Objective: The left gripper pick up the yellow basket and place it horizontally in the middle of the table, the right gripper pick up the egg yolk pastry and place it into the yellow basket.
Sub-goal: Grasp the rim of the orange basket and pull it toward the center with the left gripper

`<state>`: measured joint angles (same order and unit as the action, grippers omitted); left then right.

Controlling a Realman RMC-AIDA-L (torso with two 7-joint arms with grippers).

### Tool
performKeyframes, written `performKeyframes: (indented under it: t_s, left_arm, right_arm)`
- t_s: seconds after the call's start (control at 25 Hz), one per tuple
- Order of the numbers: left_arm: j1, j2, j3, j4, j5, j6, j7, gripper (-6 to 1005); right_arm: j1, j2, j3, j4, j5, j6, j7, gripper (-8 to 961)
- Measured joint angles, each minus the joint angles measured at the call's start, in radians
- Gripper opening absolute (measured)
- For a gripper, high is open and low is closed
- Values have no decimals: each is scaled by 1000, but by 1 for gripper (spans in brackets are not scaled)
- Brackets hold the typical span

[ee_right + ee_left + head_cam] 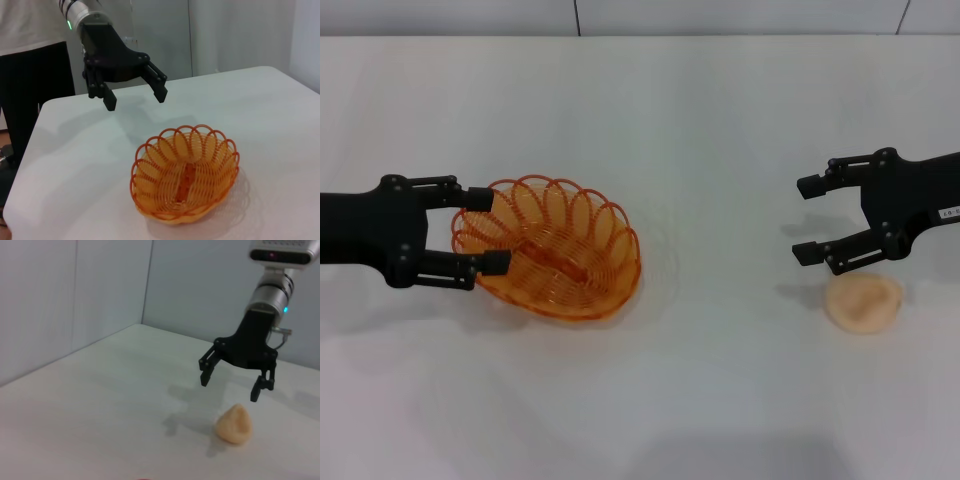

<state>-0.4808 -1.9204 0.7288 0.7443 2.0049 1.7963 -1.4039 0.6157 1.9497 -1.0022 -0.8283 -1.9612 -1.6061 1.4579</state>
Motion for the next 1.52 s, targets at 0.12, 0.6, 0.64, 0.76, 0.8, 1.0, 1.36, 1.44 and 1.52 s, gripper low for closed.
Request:
performKeyframes:
  t_s: [0.12, 0.6, 0.64, 0.76, 0.8, 1.0, 1.36, 1.44, 1.52]
  left_arm:
    - [-1, 2, 1, 37, 0, 0, -104, 860]
    - [-7, 22, -36, 243, 103, 5, -571, 859]
    - [-14, 31, -40, 249, 120, 1, -598, 859]
    - [-57, 61, -44, 259, 220, -26, -703, 859]
    - [-69, 67, -44, 260, 251, -34, -721, 859]
    - [-144, 78, -43, 243, 410, -89, -767, 859]
    - [-234, 69, -31, 51, 490, -250, -725, 858]
    - [-249, 57, -29, 4, 492, -289, -712, 858]
    - [-260, 44, -11, -36, 493, -330, -705, 858]
  right_arm:
    - [-2, 0, 1, 0, 1, 0, -1, 857]
    - [-61, 27, 16, -85, 30, 7, -12, 856]
    - [-64, 29, 16, -88, 30, 7, -13, 856]
    - [-65, 32, 16, -89, 29, 10, -13, 856]
    - [-66, 32, 16, -89, 28, 11, -13, 856]
    - [-63, 41, 15, -89, 25, 18, -22, 856]
    - [-58, 59, 6, -87, 21, 34, -37, 856]
    - [-57, 60, 5, -84, 22, 34, -38, 856]
    - [-57, 61, 5, -80, 22, 36, -38, 856]
